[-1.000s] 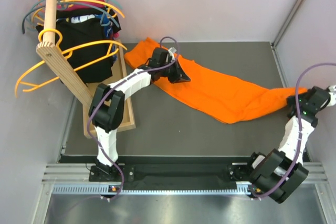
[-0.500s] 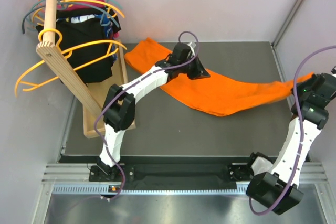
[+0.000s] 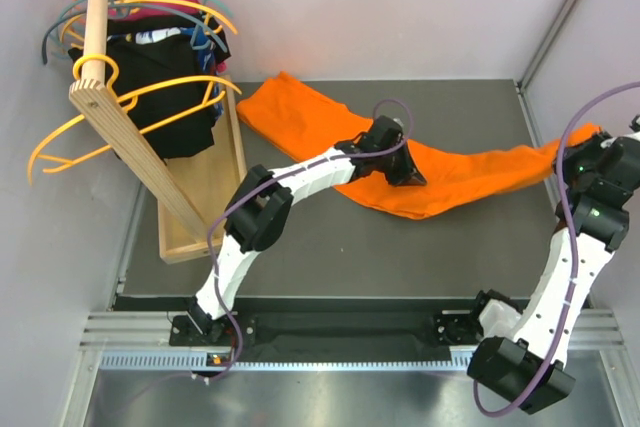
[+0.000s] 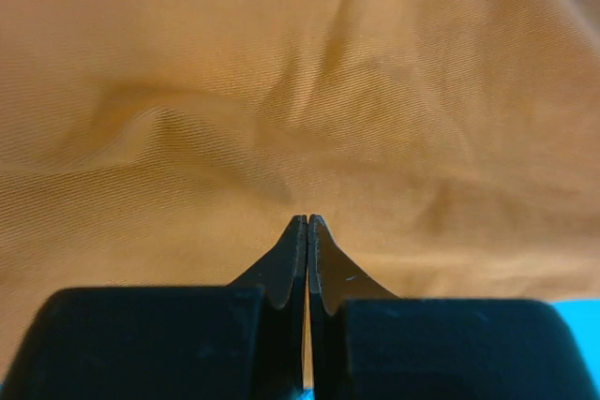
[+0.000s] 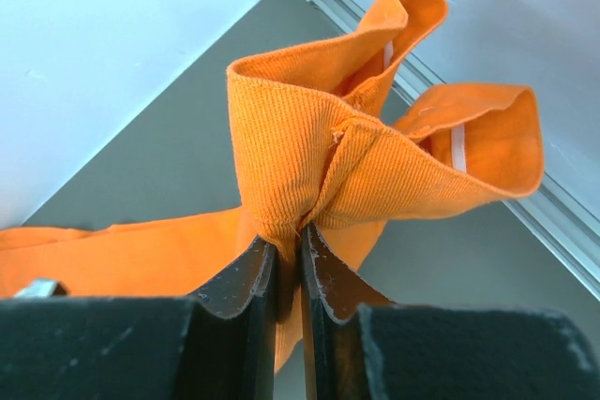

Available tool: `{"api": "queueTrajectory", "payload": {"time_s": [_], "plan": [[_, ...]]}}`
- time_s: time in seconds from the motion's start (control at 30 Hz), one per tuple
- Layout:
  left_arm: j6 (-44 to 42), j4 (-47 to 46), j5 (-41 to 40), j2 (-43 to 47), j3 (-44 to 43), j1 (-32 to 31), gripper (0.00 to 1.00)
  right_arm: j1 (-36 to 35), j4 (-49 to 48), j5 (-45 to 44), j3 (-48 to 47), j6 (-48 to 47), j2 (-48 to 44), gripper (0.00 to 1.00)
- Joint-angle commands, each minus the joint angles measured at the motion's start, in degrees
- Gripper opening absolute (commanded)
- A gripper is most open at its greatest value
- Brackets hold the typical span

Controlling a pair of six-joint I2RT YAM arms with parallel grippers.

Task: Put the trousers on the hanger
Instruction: Fold the trousers at the center of the board.

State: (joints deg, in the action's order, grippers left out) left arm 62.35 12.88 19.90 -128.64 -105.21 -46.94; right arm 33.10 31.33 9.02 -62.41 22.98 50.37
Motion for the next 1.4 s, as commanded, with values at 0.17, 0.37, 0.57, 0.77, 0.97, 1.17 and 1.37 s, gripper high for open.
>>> {"api": "queueTrajectory", "payload": {"time_s": [0.17, 0.37, 0.57, 0.77, 0.97, 1.17, 1.37], "plan": [[5.1, -1.7, 0.0, -2.6, -4.6, -4.6, 0.00, -0.9, -8.8, 5.3, -8.2, 0.3, 1.7, 0.00], [7.1, 1.3, 1.5, -9.8, -15.4, -8.6, 0.00, -1.4, -10.8, 8.7, -10.7, 1.7, 2.4, 0.00], [8.3, 1.9, 0.7, -10.8, -16.4, -13.0, 0.00, -3.3, -10.3, 8.0, -12.1, -0.9, 2.0, 0.00], [9.0, 1.5, 1.7, -10.4, -14.2, -14.6, 0.00, -4.9, -9.1, 6.7, -12.7, -2.9, 2.4, 0.00], [5.0, 3.1, 0.6, -5.9, -9.3, -11.2, 0.00, -7.3, -9.0, 6.6, -11.8, -4.5, 2.2, 0.00], [-5.4, 3.0, -2.8, 3.9, -0.1, -5.8, 0.00, -11.4, -9.4, 7.5, -9.7, -3.1, 3.2, 0.00], [-9.0, 3.7, -6.4, 13.1, 4.7, -2.2, 0.00, -15.5, -11.3, 7.8, -10.0, -0.5, 5.8, 0.00]]}}
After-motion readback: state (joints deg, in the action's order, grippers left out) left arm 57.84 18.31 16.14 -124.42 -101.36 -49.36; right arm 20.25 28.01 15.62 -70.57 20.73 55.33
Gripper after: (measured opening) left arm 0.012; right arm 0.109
